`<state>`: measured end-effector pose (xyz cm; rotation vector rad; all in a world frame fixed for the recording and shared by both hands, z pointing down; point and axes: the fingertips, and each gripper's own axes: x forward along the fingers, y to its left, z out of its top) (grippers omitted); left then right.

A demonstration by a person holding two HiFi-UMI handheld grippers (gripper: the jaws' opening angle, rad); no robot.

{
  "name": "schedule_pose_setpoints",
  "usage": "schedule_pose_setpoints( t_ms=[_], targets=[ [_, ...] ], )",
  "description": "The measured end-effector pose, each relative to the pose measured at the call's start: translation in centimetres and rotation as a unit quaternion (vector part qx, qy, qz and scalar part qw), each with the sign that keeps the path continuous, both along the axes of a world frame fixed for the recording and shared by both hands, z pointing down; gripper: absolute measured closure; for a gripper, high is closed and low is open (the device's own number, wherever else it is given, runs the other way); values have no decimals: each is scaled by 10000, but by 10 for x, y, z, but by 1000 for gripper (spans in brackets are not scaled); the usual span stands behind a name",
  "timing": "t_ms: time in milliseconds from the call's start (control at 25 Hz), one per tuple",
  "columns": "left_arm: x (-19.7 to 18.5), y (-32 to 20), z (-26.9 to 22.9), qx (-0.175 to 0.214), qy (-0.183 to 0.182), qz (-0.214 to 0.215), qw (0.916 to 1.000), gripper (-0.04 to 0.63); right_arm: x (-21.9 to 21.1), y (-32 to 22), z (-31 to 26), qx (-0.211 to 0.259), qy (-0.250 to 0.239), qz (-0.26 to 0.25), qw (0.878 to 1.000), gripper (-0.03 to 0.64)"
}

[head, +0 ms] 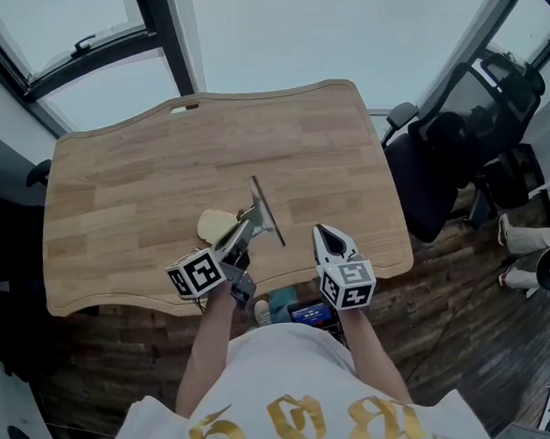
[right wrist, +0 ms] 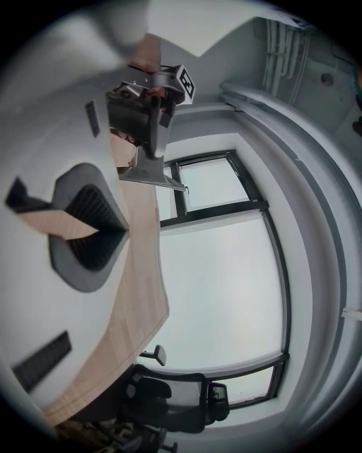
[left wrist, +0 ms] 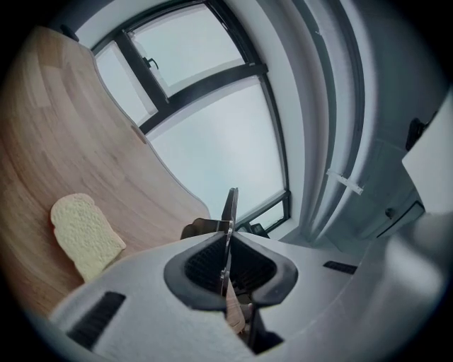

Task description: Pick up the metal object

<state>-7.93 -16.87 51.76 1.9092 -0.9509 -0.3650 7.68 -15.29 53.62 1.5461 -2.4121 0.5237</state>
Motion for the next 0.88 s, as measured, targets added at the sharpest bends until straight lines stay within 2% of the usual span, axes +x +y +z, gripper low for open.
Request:
schedule_pose_setpoints(
  t_ms=[400, 560, 720, 880],
  targets=[
    [-3, 10, -11, 121, 366, -47, 9992, 555, 0, 5, -8, 63, -193, 14, 9998, 606],
    [-2, 12, -10, 144, 386, -5, 9991, 556, -1, 5, -9, 93, -170, 2, 9998, 606],
    [1, 14, -10, 153, 439, 4, 9989, 555, 6, 7, -16, 82, -453, 146, 9988, 606],
    [6, 17, -7, 69, 452, 64, 9989, 555, 11, 7, -18, 89, -393, 177, 9990, 606]
  ],
)
